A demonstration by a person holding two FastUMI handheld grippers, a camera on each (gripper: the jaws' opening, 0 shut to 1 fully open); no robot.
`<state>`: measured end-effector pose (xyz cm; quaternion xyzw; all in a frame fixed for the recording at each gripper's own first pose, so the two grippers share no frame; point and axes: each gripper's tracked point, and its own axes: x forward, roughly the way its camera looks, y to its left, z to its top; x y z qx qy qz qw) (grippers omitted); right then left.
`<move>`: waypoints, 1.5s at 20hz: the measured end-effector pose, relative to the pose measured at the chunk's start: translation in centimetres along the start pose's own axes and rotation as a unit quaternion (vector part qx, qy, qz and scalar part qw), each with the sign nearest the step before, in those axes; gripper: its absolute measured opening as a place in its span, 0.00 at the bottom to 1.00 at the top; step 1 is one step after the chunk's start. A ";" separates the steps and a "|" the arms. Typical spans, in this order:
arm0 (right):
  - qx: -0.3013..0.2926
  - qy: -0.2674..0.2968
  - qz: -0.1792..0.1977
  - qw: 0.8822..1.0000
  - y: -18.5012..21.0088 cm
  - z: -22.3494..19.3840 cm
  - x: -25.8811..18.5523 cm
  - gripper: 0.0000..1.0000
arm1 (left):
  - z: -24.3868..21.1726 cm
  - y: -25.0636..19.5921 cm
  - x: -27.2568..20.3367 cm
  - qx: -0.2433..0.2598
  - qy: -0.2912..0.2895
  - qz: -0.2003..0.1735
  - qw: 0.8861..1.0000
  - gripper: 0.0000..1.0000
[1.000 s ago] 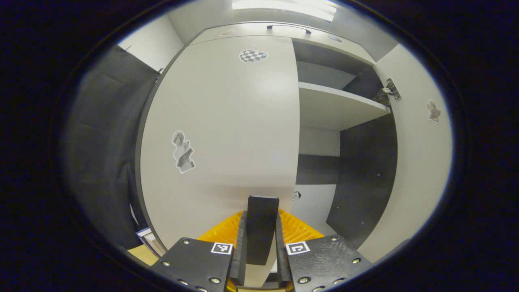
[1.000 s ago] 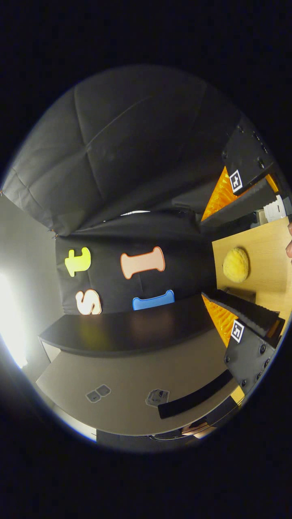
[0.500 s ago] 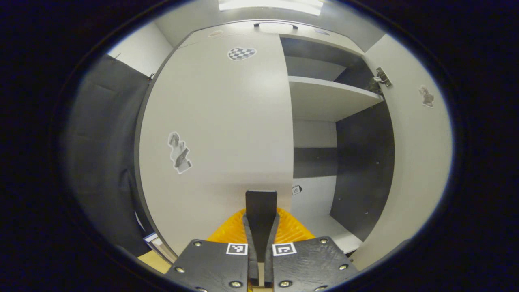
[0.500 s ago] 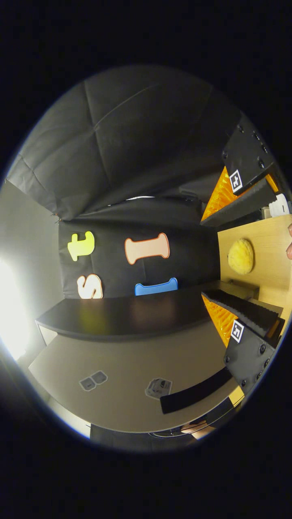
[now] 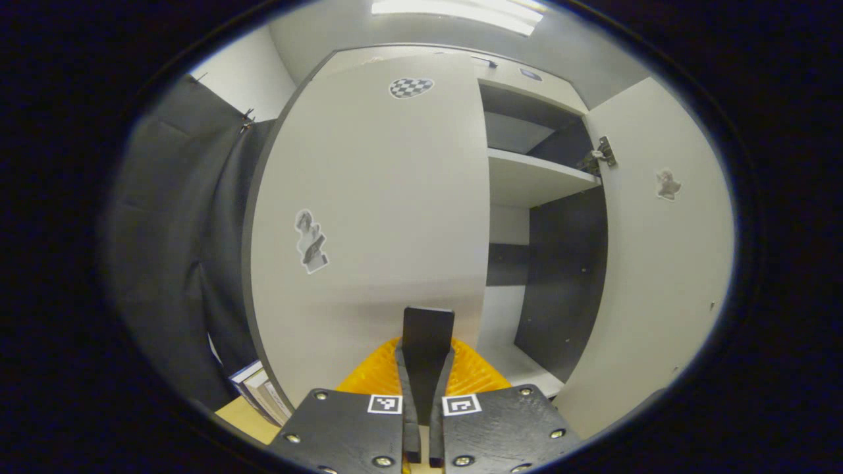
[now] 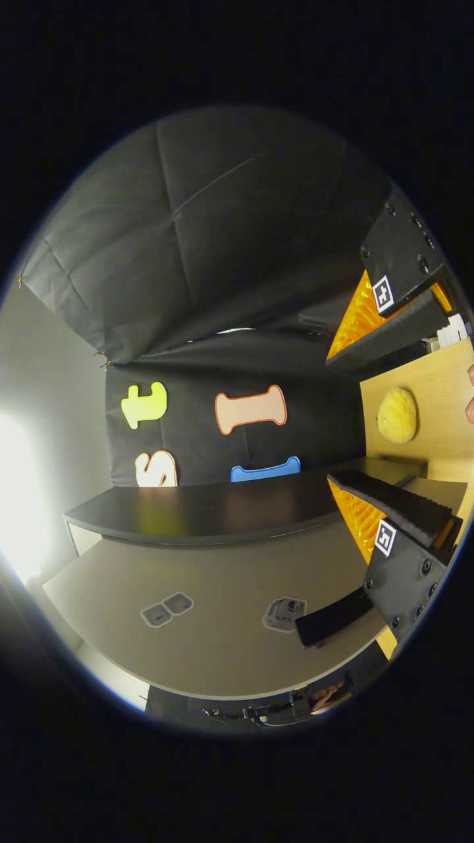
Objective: Open the right door of the double-door shoe cabinet with the right hand, and open the left door with the left hand.
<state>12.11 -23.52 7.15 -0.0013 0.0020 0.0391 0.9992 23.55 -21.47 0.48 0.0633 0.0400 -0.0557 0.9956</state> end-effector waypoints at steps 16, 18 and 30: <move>-0.006 -0.031 -0.094 0.995 0.6 3.8 -1.0 0.98 | 0.5 4.8 -5.9 -0.063 -0.023 -0.016 0.998 0.07; -0.011 -0.025 -0.093 0.995 1.3 3.3 -1.8 0.98 | 0.8 5.8 -7.2 -0.066 -0.028 -0.009 0.997 0.07; -0.007 -0.025 -0.138 0.990 4.1 1.7 -9.1 0.98 | 1.1 17.8 -10.6 -0.053 -0.042 0.044 0.997 0.01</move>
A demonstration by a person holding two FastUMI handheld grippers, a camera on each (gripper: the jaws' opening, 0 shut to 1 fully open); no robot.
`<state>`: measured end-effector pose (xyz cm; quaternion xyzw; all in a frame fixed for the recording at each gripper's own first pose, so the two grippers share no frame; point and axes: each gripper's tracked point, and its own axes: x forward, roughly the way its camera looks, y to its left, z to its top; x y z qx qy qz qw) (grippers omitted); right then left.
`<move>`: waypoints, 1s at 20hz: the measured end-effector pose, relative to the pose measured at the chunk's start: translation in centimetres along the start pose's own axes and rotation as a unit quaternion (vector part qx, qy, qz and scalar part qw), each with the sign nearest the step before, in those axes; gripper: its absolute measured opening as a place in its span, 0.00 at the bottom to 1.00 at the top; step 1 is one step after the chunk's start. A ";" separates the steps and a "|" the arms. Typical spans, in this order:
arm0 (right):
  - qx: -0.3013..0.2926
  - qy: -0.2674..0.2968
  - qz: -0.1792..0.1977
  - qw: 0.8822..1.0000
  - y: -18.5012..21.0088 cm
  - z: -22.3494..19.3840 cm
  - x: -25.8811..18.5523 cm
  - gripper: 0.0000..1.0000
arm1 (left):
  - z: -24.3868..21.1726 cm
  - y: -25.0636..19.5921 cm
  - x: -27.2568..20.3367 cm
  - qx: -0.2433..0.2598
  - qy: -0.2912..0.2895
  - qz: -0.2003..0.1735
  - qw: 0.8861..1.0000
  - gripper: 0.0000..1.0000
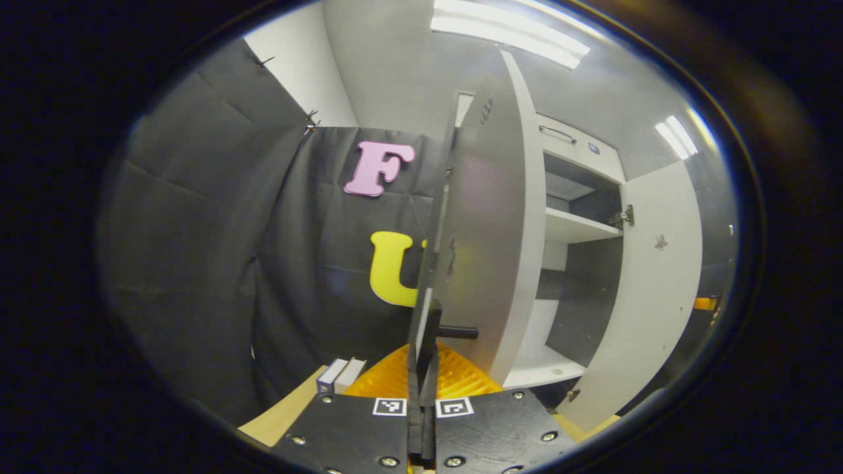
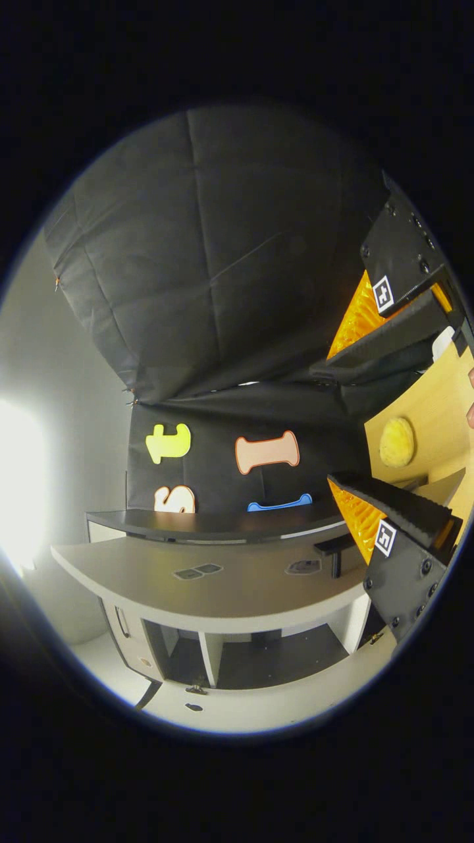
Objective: Open the right door of the double-door shoe cabinet with the right hand, and open the left door with the left hand.
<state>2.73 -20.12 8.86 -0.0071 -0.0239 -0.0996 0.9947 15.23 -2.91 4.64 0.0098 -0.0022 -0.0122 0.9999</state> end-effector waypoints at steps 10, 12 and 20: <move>-0.027 0.013 -0.015 0.999 3.2 0.0 -5.1 0.98 | -0.3 -0.6 -0.4 -0.023 0.010 -0.064 0.998 0.01; -0.041 -0.003 -0.019 0.999 3.8 0.9 -6.0 0.98 | -0.1 -0.5 -1.8 -0.024 0.006 -0.059 0.998 0.01; -0.057 -0.041 0.097 0.993 11.4 -0.9 -6.7 0.98 | 0.4 -3.7 -8.3 -0.001 -0.013 -0.007 1.000 0.10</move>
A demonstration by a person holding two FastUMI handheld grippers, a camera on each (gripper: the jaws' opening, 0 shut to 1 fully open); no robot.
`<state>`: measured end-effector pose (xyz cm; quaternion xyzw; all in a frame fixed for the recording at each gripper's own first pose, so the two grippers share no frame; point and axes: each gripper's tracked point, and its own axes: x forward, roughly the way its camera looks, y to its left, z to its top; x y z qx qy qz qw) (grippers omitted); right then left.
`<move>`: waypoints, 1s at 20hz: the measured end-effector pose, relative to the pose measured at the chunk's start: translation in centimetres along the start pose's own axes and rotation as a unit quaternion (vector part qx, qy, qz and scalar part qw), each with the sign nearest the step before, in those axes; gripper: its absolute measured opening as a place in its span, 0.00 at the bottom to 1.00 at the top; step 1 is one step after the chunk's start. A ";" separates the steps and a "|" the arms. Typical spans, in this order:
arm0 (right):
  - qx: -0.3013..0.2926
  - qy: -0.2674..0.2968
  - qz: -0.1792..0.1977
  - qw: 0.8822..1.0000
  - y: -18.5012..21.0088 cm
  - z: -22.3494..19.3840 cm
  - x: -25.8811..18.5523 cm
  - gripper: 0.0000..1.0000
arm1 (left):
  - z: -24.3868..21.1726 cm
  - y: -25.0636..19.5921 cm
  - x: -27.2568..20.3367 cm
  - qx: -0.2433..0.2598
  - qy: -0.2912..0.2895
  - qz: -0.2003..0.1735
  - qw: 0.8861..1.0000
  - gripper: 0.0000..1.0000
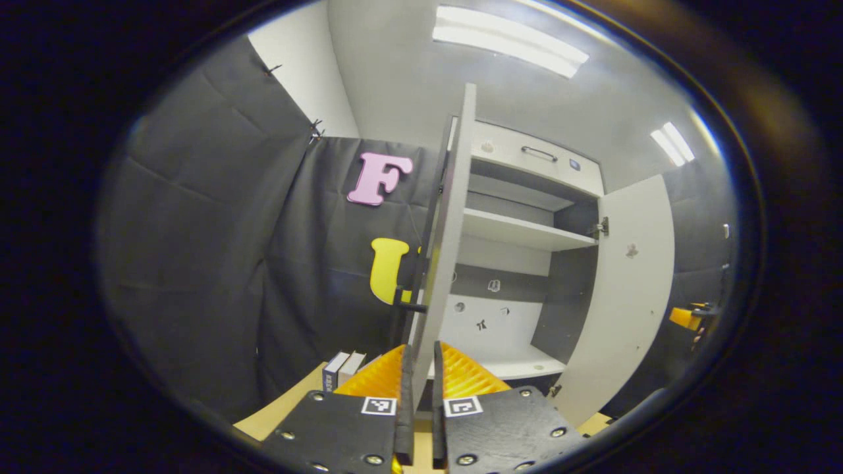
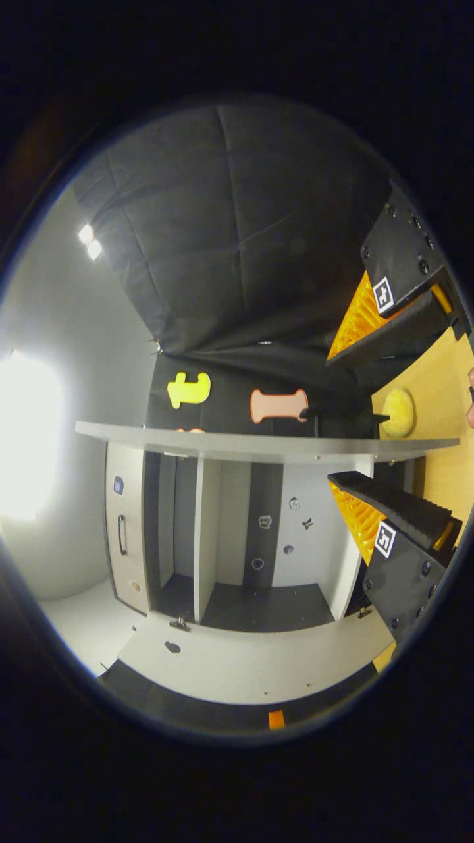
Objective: Open the right door of the double-door shoe cabinet with the right hand, and open the left door with the left hand.
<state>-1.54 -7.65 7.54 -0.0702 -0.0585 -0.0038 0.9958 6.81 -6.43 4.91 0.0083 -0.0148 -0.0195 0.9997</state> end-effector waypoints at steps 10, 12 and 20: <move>0.028 0.034 0.103 0.994 -0.1 -3.3 -0.1 0.97 | -2.4 -10.1 -4.3 0.027 0.012 0.041 0.999 0.99; 0.042 0.024 0.110 0.993 -0.5 -2.8 0.0 0.97 | -1.8 -10.8 -5.0 0.036 0.006 0.054 0.998 0.97; 0.058 0.031 0.121 0.990 -0.2 -2.9 0.0 0.98 | -2.1 -11.4 -6.7 0.039 0.024 0.079 0.996 0.97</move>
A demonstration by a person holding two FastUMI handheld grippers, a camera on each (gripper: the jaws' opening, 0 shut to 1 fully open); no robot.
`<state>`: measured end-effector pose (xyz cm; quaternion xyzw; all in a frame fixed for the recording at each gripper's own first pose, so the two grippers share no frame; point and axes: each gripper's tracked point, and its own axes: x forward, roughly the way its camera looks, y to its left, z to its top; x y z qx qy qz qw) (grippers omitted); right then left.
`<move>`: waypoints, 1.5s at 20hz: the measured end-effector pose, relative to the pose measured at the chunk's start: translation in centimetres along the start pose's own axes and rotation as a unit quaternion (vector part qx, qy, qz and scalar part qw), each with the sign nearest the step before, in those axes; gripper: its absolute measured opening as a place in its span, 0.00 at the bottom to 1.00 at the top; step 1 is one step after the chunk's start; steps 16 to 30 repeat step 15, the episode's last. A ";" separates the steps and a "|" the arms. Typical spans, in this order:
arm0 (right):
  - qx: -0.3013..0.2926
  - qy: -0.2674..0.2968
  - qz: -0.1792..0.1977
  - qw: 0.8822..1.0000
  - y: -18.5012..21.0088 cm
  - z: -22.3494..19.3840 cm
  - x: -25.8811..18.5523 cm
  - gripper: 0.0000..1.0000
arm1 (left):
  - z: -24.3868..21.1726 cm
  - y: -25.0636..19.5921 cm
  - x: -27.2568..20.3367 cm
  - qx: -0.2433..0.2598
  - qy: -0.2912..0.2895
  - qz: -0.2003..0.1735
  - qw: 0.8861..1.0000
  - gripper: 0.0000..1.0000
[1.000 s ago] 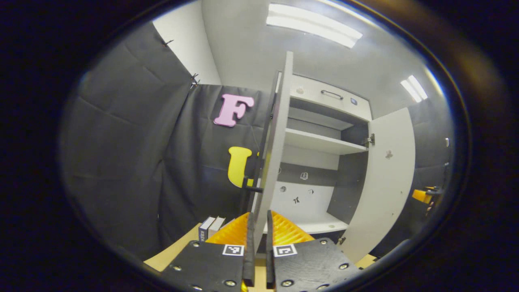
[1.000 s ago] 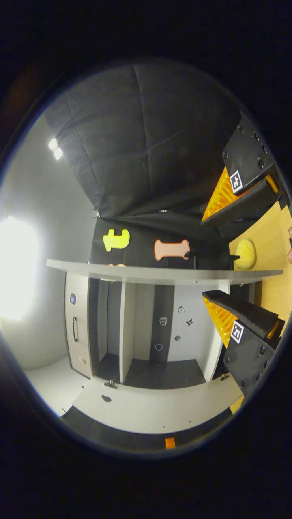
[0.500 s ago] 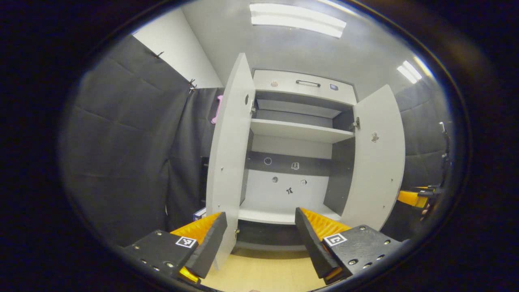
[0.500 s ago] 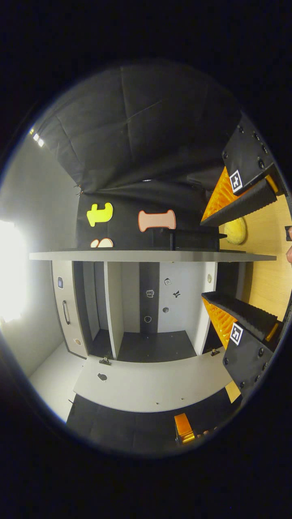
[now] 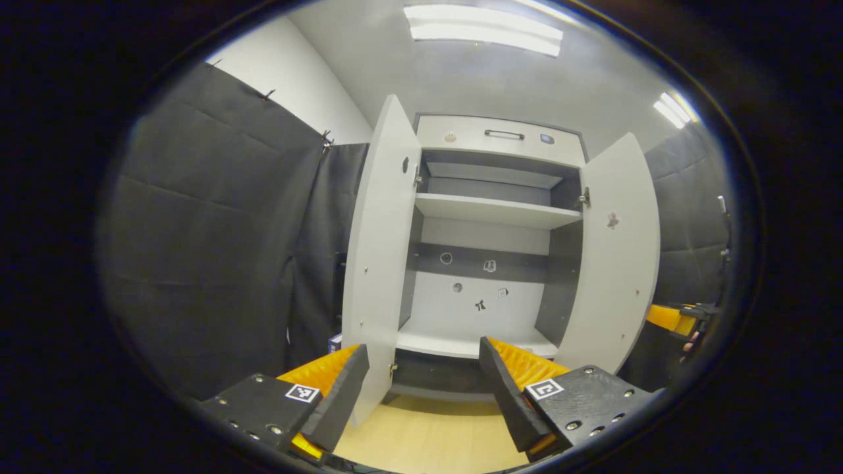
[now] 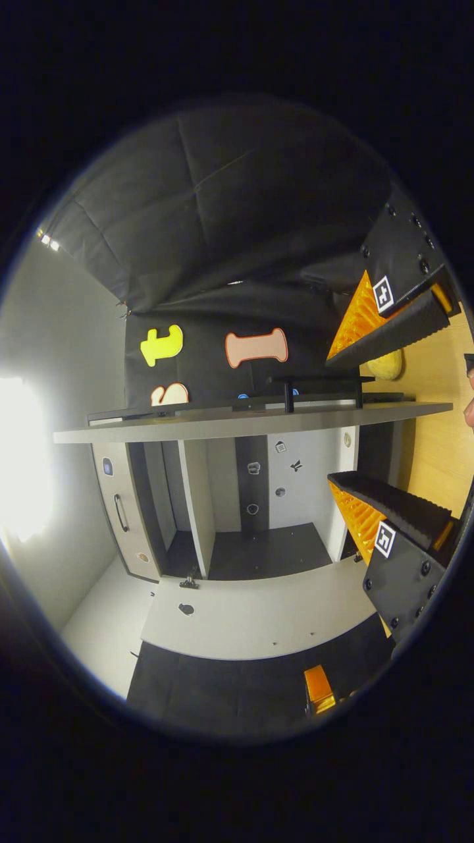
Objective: Open the right door of the double-door shoe cabinet with the right hand, and open the left door with the left hand.
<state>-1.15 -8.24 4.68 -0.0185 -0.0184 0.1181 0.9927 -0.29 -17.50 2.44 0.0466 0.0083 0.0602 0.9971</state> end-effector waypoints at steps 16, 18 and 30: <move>-0.021 0.008 -0.006 1.000 6.5 -1.8 1.0 0.98 | -0.2 4.3 -0.2 0.013 -0.005 0.005 1.000 0.97; -0.021 0.008 -0.006 1.000 6.5 -1.8 1.0 0.98 | -0.2 4.3 -0.2 0.013 -0.005 0.005 1.000 0.97; -0.021 0.008 -0.006 1.000 6.5 -1.8 1.0 0.98 | -0.2 4.3 -0.2 0.013 -0.005 0.005 1.000 0.97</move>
